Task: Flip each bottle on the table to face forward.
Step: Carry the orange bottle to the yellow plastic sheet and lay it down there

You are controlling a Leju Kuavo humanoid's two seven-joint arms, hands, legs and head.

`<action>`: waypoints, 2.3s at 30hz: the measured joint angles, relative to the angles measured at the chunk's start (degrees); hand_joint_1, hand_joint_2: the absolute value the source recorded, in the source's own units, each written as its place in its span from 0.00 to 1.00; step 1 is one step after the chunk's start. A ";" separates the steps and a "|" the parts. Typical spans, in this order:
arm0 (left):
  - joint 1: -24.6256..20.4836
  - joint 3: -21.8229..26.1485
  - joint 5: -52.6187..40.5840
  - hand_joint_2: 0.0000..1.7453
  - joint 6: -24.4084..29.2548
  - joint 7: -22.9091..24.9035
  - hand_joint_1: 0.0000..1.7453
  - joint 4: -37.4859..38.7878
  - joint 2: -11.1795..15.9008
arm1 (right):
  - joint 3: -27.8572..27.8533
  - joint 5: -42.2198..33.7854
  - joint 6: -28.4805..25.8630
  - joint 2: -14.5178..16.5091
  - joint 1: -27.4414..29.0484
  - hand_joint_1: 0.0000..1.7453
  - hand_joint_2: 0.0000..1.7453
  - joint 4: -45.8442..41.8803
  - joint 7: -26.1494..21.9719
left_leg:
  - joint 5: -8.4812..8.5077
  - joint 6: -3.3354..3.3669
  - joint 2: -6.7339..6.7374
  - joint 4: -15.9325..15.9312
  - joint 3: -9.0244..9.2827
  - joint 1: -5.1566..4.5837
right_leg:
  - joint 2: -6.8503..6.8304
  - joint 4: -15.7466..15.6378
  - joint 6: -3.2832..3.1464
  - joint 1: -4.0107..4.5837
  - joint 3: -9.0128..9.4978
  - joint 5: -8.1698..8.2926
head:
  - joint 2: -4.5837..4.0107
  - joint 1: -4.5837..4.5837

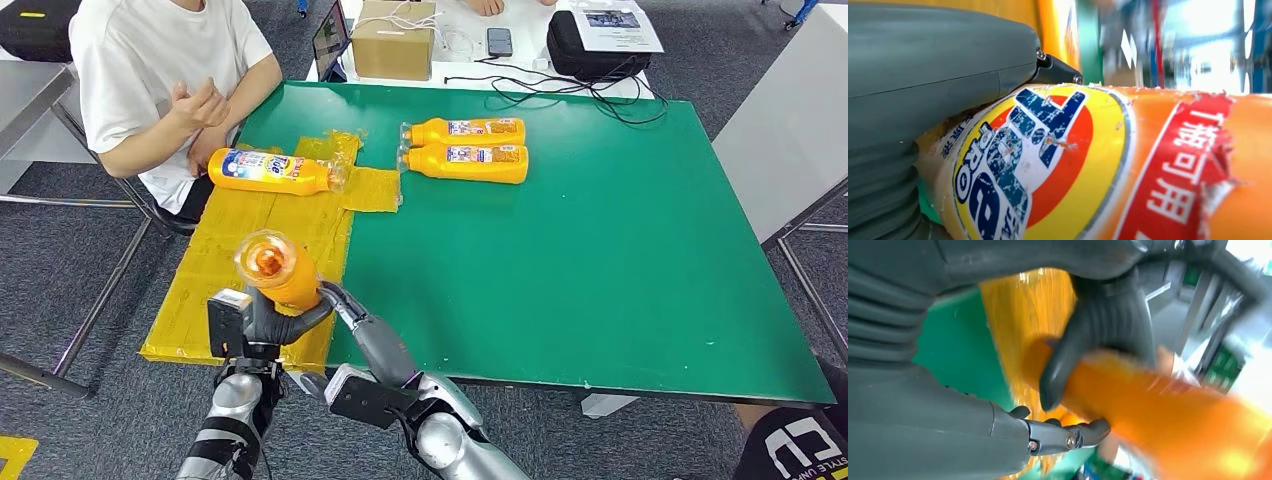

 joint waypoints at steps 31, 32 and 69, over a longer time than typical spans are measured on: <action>-22.82 -7.95 -41.27 1.00 11.46 22.52 1.00 32.32 14.02 | 2.87 -1.60 0.49 -0.39 0.49 0.00 0.00 -0.20 -2.34 | 0.05 -0.04 0.07 -0.01 0.15 0.01 | 0.03 0.05 -0.04 0.01 0.08 0.04 | 0.00 0.01; -23.64 -8.42 -42.14 1.00 10.43 23.63 1.00 32.82 14.42 | 2.87 -1.63 0.38 -0.39 0.44 0.00 0.00 -0.28 -2.42 | 0.08 -0.07 0.07 -0.01 0.15 0.02 | 0.04 0.06 -0.04 0.02 0.07 0.05 | 0.00 0.01; -25.95 -6.39 -20.22 1.00 -18.22 4.28 0.00 31.47 10.08 | 1.70 -0.12 -0.02 -0.10 -0.89 0.00 0.00 2.47 -3.61 | 0.12 -0.12 -0.05 0.01 -0.01 -0.01 | 0.01 0.06 -0.03 -0.02 0.00 0.03 | 0.00 0.02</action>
